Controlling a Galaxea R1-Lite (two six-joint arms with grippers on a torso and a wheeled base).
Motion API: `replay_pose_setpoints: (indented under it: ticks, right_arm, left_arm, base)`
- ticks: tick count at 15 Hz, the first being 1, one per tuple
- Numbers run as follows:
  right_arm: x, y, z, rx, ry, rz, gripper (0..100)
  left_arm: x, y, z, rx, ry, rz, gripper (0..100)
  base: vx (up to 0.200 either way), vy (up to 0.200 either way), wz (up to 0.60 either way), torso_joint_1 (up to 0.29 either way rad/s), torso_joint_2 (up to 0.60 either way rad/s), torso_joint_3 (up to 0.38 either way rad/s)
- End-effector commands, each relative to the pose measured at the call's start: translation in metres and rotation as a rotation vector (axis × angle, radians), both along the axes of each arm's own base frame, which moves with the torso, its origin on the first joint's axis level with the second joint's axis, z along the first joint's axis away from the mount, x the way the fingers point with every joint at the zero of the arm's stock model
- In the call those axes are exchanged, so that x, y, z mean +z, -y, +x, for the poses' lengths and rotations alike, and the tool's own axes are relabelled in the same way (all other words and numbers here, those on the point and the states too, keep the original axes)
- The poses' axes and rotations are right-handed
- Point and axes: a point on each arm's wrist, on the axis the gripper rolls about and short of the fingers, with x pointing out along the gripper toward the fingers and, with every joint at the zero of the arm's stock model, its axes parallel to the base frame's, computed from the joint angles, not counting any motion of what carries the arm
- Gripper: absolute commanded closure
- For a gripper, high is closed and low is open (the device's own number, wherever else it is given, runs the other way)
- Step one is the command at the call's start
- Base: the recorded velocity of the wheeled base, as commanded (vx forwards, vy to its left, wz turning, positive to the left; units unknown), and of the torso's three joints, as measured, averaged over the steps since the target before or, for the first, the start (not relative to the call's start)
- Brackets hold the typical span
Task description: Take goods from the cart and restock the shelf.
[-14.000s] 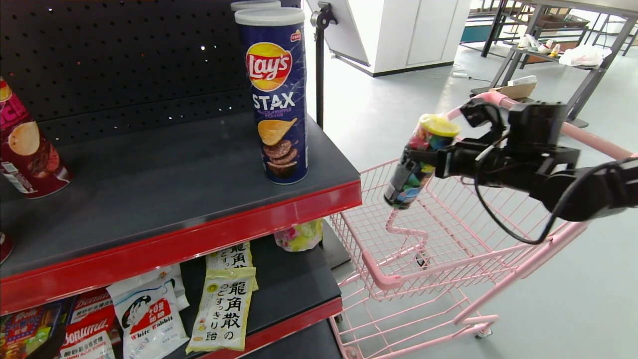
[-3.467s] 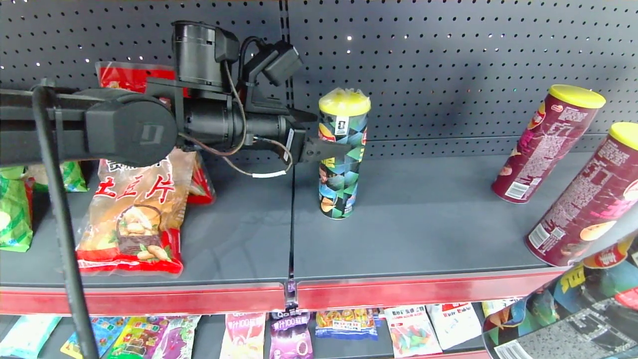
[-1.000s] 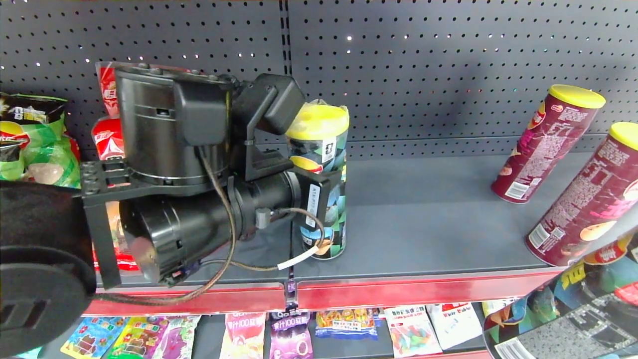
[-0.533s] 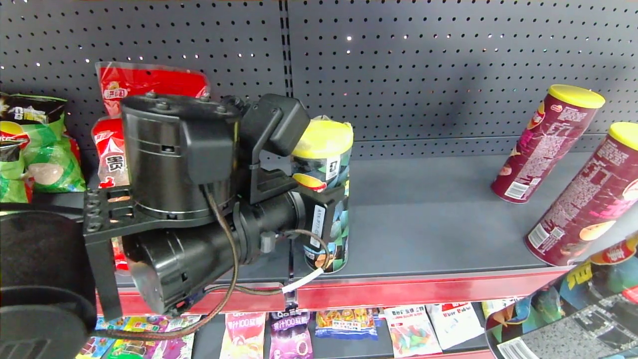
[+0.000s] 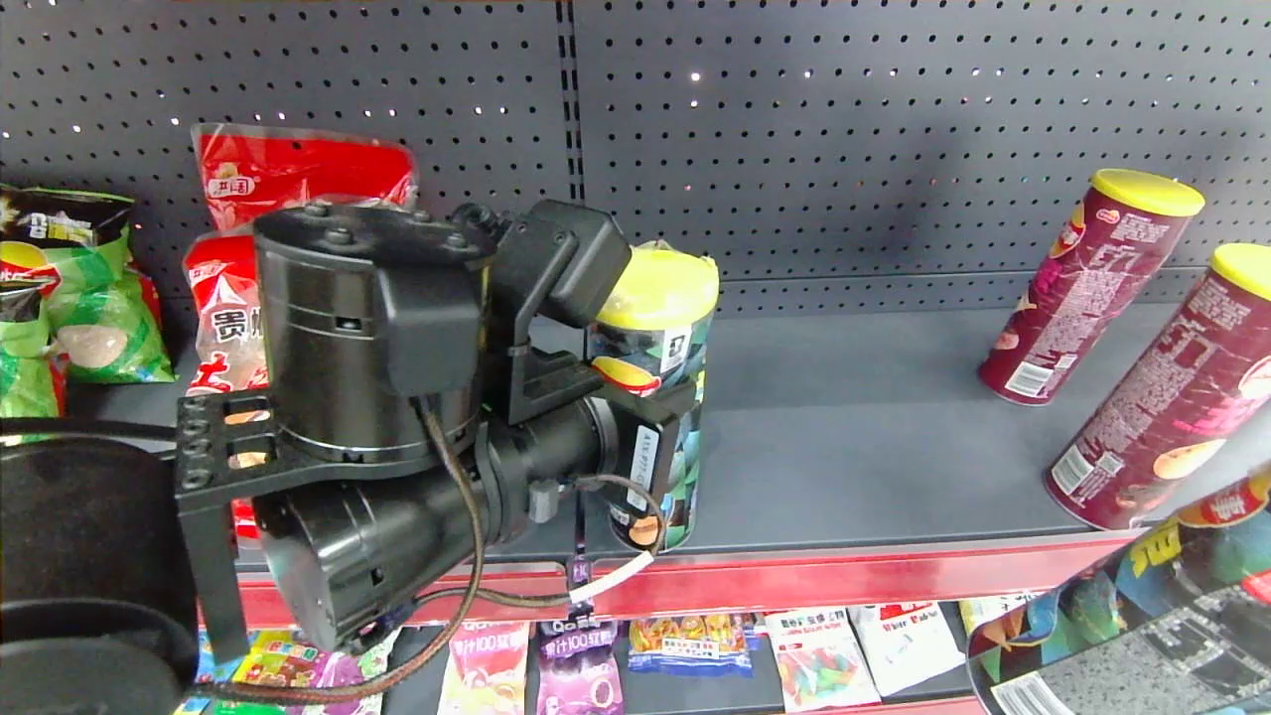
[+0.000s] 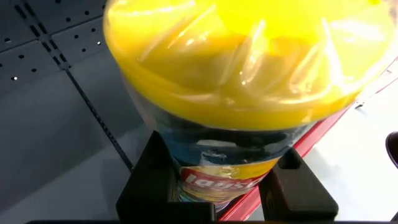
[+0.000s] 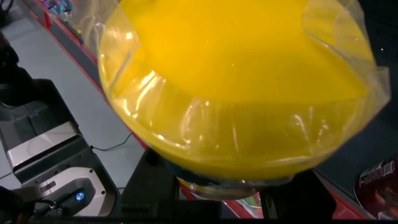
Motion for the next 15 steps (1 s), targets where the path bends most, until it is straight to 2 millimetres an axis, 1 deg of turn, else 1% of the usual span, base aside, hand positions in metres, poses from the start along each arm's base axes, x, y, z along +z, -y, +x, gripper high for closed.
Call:
replay_pose_setpoints:
  ticks: [1,4,5,11,14,15]
  right_arm:
    - [0.0,0.0,0.0,0.001,-0.001,0.001,100]
    - [0.0,0.0,0.0,0.0,-0.004,0.002,100]
    - [0.0,0.0,0.001,0.0,-0.005,0.001,100]
    - [0.0,0.0,0.001,0.0,-0.005,0.001,100]
    - [0.0,-0.001,0.002,0.0,-0.006,0.0,100]
    - [0.001,-0.001,0.002,0.0,-0.006,0.0,100]
  left_arm:
    - [-0.003,0.001,0.001,0.001,-0.006,0.01,100]
    - [-0.004,0.001,0.0,0.008,-0.006,0.016,100]
    - [-0.004,0.001,0.0,0.008,-0.006,0.018,0]
    - [-0.002,0.001,-0.003,0.007,-0.002,0.013,0]
    - [0.002,-0.007,-0.009,0.007,0.003,0.007,0]
    - [0.004,-0.012,-0.013,0.006,0.009,0.002,0]
  base:
    - [0.0,0.0,0.0,0.0,0.0,0.0]
    - [0.0,0.0,0.0,0.0,0.0,0.0]
    - [0.0,0.0,0.0,0.0,0.0,0.0]
    - [0.0,0.0,0.0,0.0,0.0,0.0]
    - [0.0,0.0,0.0,0.0,0.0,0.0]
    - [0.0,0.0,0.0,0.0,0.0,0.0]
